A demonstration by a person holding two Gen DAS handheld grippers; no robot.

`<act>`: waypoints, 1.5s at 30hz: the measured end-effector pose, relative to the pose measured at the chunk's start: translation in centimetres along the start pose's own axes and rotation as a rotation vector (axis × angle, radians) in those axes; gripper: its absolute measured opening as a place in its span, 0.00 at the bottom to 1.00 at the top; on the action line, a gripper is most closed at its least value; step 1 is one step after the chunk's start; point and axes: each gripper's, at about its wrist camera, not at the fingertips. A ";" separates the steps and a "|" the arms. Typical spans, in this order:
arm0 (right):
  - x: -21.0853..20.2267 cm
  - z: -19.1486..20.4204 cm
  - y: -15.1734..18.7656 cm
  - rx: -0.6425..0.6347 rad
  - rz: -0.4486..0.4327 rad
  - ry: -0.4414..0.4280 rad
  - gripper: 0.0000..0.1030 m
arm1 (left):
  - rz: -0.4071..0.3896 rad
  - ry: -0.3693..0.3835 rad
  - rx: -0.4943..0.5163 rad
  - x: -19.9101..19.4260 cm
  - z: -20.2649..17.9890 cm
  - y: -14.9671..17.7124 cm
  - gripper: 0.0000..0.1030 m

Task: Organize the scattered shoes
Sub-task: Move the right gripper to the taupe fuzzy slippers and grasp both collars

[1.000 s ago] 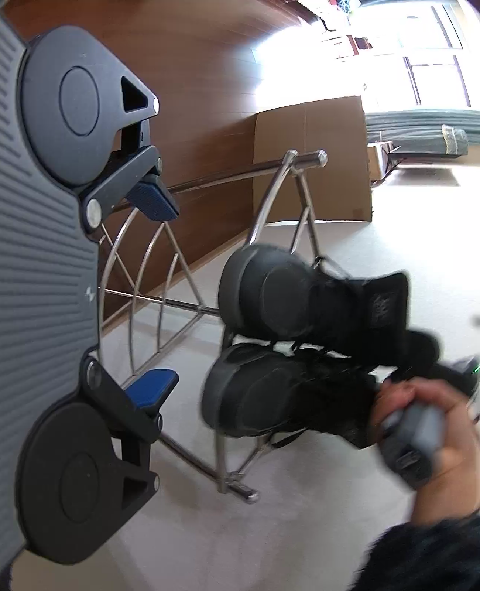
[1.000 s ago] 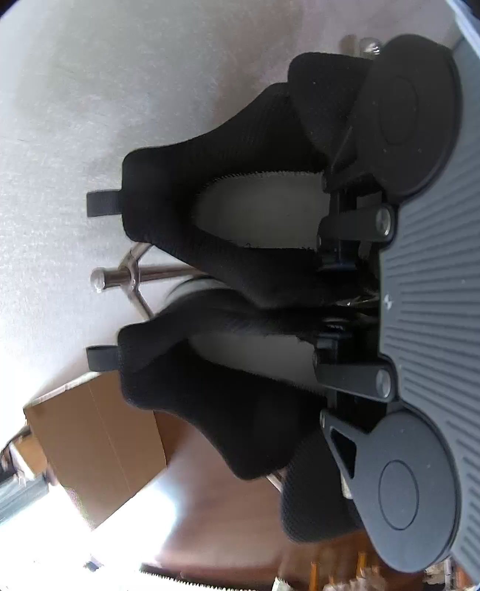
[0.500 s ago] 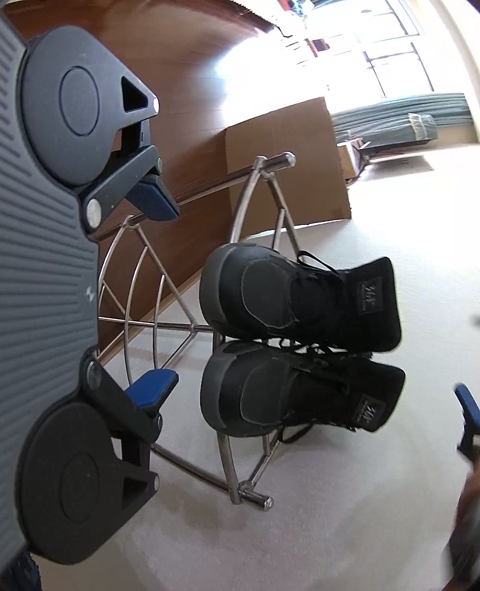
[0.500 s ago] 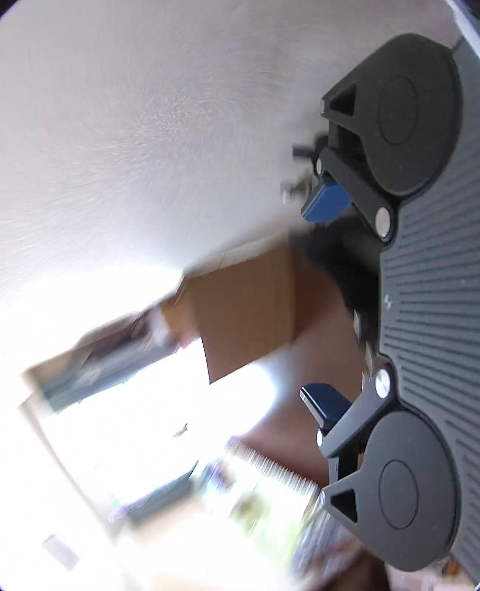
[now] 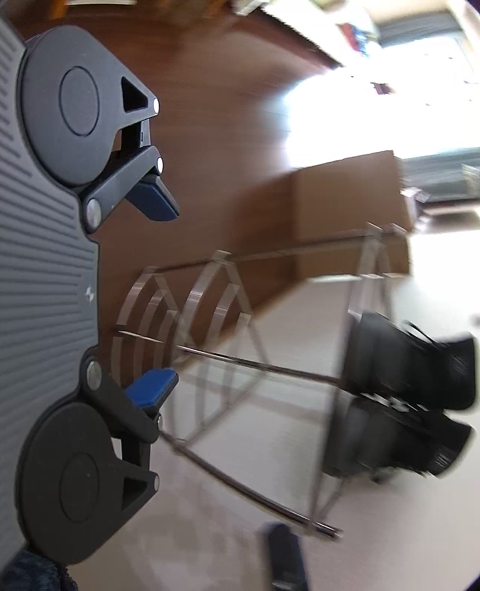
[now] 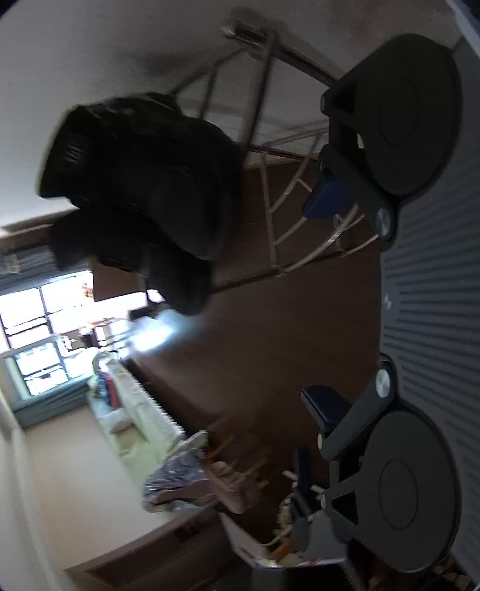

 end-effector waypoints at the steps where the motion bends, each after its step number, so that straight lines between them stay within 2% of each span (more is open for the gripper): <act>1: -0.3 0.8 0.9 0.006 0.029 -0.009 0.90 | 0.015 -0.006 -0.009 -0.3 0.8 1.2 0.86; 3: -1.0 2.5 2.5 0.032 0.112 -0.042 0.89 | 0.046 -0.019 -0.025 -0.6 2.6 3.5 0.86; 6: -2.0 7.2 3.4 0.035 0.164 -0.052 0.90 | 0.088 -0.020 -0.050 -0.1 7.1 8.6 0.86; 10: 0.8 13.4 6.1 0.042 0.243 -0.030 0.91 | 0.134 -0.011 -0.081 0.9 13.0 15.2 0.86; 13: 7.0 16.8 10.9 0.096 0.319 0.012 0.90 | 0.185 0.037 -0.111 2.9 17.8 20.3 0.86; 15: 11.2 20.9 15.6 0.141 0.381 0.065 0.89 | 0.228 0.066 -0.090 6.6 22.2 25.0 0.86; 16: 12.4 22.3 17.6 0.156 0.392 0.081 0.89 | 0.248 0.075 -0.070 8.7 24.5 27.5 0.86; 17: 15.4 24.4 20.0 0.179 0.401 0.093 0.89 | 0.262 0.077 -0.056 10.2 26.0 29.2 0.86; 21: 26.3 29.4 27.3 0.207 0.456 0.126 0.89 | 0.295 0.040 0.037 16.9 31.0 35.4 0.86; 25: 34.9 30.8 32.7 0.216 0.500 0.171 0.88 | 0.321 0.001 0.200 23.6 33.7 40.8 0.86; 28: 42.3 31.7 35.3 0.173 0.496 0.202 0.88 | 0.321 -0.016 0.228 26.7 35.3 43.5 0.86; 34: 54.8 34.0 37.3 0.037 0.426 0.266 0.88 | 0.333 -0.016 0.144 30.5 37.9 46.4 0.86; 35: 57.1 34.4 37.9 0.020 0.449 0.266 0.88 | 0.338 -0.017 0.138 31.0 38.1 46.7 0.86; 38: 59.8 35.0 40.4 -0.008 0.529 0.292 0.88 | 0.365 -0.007 0.122 32.4 38.8 47.8 0.86; 42: 58.5 35.3 42.5 -0.011 0.521 0.308 0.91 | 0.384 0.032 0.121 33.0 38.9 47.9 0.86; 45: 57.9 35.6 43.4 -0.034 0.609 0.319 0.92 | 0.399 0.054 0.132 33.2 38.5 47.7 0.86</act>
Point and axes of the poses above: each gripper's, at about its wrist camera, not at the fingertips, and x roughly the way its jaws point, z to its left, y to its underside, and after that the axes turned 11 degrees about y, right-handed
